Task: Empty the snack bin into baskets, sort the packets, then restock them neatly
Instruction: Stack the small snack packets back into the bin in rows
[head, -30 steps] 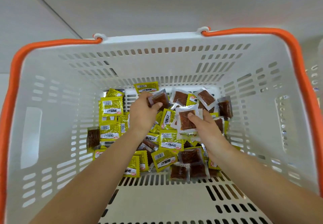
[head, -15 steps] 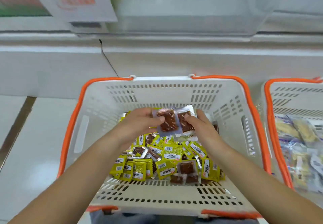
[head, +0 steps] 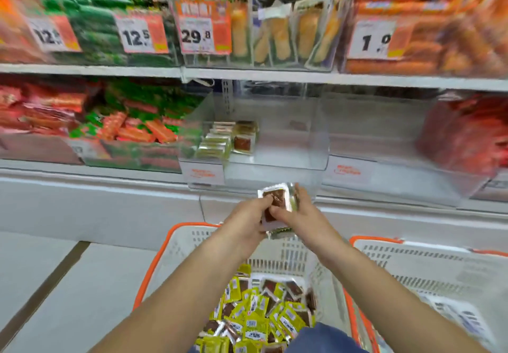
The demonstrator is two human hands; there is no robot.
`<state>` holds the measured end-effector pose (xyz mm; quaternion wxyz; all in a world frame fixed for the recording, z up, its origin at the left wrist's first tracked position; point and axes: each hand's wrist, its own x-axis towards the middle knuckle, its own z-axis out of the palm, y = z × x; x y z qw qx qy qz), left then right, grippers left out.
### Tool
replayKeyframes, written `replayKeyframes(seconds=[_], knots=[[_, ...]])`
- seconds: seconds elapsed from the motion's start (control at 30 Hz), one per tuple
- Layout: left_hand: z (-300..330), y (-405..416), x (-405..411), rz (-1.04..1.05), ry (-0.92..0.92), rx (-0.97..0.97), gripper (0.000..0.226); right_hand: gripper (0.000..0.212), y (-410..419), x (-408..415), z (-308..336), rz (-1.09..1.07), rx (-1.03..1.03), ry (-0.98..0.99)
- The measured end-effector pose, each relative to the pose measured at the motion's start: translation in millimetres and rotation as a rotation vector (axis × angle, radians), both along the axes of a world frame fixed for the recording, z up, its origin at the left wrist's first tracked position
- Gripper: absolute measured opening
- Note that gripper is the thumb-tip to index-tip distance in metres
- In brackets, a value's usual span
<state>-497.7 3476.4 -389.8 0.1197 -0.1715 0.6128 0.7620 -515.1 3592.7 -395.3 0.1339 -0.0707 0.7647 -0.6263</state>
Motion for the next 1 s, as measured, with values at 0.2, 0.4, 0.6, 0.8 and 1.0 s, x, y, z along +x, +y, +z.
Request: replayKeyframes(seconds=[0.2, 0.4, 0.6, 0.8, 1.0], knots=[[26, -4, -12, -0.003, 0.069, 0.097, 0.031, 0.044, -11, -21, 36, 0.036, 0.078, 0.132], [25, -72, -49, 0.362, 0.349, -0.78, 0.048, 0.044, -30, -75, 67, 0.117, 0.239, 0.281], [-12, -133, -75, 0.582, 0.226, -0.832, 0.068, 0.063, -70, -170, 63, 0.253, 0.76, 0.34], [-25, -132, -95, 0.591, 0.187, -0.625, 0.06, 0.063, -115, -225, 22, 0.42, 1.042, 0.326], [-24, -129, -100, 0.641, 0.181, -0.554, 0.057, 0.075, -114, -244, 3, 0.291, 1.128, 0.282]])
